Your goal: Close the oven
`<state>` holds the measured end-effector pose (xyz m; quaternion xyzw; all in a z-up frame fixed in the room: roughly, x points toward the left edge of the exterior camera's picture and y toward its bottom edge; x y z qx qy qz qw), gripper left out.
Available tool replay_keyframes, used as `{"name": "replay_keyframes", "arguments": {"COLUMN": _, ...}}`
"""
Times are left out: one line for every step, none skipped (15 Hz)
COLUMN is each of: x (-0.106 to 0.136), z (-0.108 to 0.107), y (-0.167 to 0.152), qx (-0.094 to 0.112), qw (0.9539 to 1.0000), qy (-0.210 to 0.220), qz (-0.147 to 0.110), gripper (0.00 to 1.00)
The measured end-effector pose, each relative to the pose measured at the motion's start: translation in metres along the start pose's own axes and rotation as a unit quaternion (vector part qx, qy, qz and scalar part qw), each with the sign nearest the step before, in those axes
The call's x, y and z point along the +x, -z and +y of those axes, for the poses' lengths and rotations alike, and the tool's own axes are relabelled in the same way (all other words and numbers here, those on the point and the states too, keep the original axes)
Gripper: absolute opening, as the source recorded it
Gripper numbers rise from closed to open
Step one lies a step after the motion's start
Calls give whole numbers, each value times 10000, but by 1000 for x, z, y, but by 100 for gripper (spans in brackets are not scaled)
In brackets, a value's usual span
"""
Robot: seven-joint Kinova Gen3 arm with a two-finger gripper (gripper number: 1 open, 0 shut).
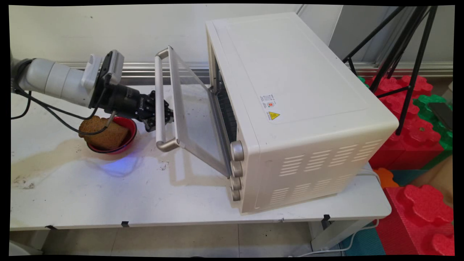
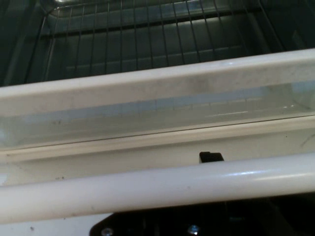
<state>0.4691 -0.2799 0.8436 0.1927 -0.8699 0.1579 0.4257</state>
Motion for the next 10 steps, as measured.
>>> {"name": "replay_keyframes", "arguments": {"x": 2, "z": 0, "y": -1, "qx": 7, "qw": 10000, "qy": -12, "qz": -1, "gripper": 0}}
{"name": "replay_keyframes", "arguments": {"x": 4, "z": -1, "y": -3, "qx": 10, "qw": 10000, "qy": -26, "qz": 5, "gripper": 0}}
{"name": "replay_keyframes", "arguments": {"x": 6, "z": -1, "y": -5, "qx": 17, "qw": 10000, "qy": -35, "qz": 19, "gripper": 0}}
{"name": "replay_keyframes", "arguments": {"x": 9, "z": -1, "y": -8, "qx": 19, "qw": 10000, "qy": -47, "qz": 38, "gripper": 0}}
{"name": "replay_keyframes", "arguments": {"x": 13, "z": -1, "y": -10, "qx": 23, "qw": 10000, "qy": -56, "qz": 61, "gripper": 0}}
{"name": "replay_keyframes", "arguments": {"x": 16, "z": -1, "y": -13, "qx": 27, "qw": 9999, "qy": -62, "qz": 82, "gripper": 0}}
{"name": "replay_keyframes", "arguments": {"x": 20, "z": -1, "y": -16, "qx": 26, "qw": 9999, "qy": -70, "qz": 104, "gripper": 0}}
{"name": "replay_keyframes", "arguments": {"x": 23, "z": 0, "y": -20, "qx": 25, "qw": 9999, "qy": -75, "qz": 126, "gripper": 0}}
{"name": "replay_keyframes", "arguments": {"x": 26, "z": 1, "y": -23, "qx": 22, "qw": 9999, "qy": -82, "qz": 141, "gripper": 0}}
{"name": "replay_keyframes", "arguments": {"x": 29, "z": 1, "y": -25, "qx": 18, "qw": 9998, "qy": -89, "qz": 150, "gripper": 0}}
